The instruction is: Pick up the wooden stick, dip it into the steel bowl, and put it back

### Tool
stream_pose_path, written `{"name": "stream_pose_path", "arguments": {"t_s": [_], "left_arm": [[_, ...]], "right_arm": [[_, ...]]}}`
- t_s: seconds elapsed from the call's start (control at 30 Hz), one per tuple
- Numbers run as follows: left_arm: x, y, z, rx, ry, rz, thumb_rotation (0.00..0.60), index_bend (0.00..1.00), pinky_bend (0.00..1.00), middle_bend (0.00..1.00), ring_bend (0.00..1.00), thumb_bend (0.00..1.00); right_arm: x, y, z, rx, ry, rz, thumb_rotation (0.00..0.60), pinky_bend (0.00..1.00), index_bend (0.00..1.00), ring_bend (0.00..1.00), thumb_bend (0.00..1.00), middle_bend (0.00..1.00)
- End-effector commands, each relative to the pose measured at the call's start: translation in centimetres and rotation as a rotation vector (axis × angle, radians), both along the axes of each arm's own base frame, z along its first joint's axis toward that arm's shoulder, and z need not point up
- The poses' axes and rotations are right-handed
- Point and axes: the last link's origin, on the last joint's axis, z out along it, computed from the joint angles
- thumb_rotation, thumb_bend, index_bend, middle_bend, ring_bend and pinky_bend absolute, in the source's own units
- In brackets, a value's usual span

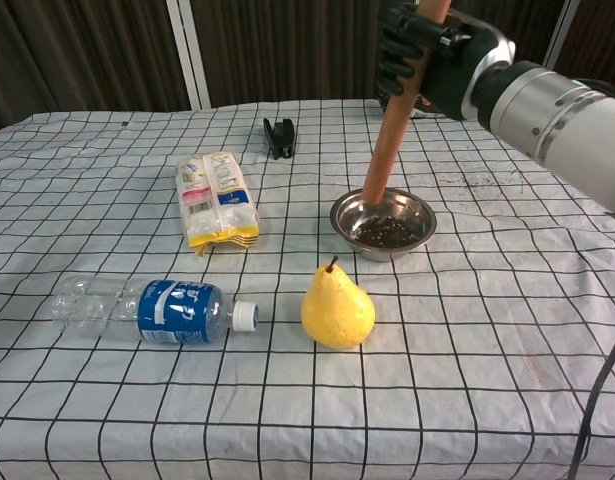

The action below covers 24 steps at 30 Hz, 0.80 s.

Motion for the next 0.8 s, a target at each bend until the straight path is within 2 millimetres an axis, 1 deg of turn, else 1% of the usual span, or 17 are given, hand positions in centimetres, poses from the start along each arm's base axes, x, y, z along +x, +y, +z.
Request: {"name": "stream_pose_path", "arguments": {"t_s": [0.03,0.13,0.27,0.53,0.7,0.8], "left_arm": [[0.0,0.0,0.0,0.001,0.0,0.0,0.6,0.0,0.0,0.01,0.0,0.38],[0.0,-0.1,0.1,0.003,-0.002,0.0,0.6,0.0,0.0,0.01,0.0,0.38],[0.0,-0.1,-0.1,-0.002,0.003,-0.003,0.6,0.0,0.0,0.01,0.0,0.37],[0.1,-0.1,-0.1,-0.004,0.003,-0.002,0.6,0.0,0.0,0.01,0.0,0.38],[0.1,-0.2,-0.1,-0.006,0.004,-0.005,0.6,0.0,0.0,0.01,0.0,0.37],[0.1,-0.2,-0.1,-0.006,0.003,-0.006,0.6,0.0,0.0,0.01,0.0,0.37]], "right_arm": [[0.5,0.5,-1.3,0.02,0.023,0.003,0.6,0.96,1.0,1.0,0.72,1.0],[0.0,0.7,-1.9,0.022,0.047,0.0,0.6,0.96,1.0,1.0,0.72,1.0],[-0.7,0.7,-3.2,0.057,0.063,-0.014,0.6,0.96,1.0,1.0,0.72,1.0],[-1.5,0.8,-5.2,0.084,0.096,-0.017,0.6,0.96,1.0,1.0,0.72,1.0],[-1.9,0.8,-5.5,0.085,0.102,-0.018,0.6,0.96,1.0,1.0,0.72,1.0],[-1.6,0.6,-4.7,0.065,0.083,-0.008,0.6,0.96,1.0,1.0,0.72,1.0]]}}
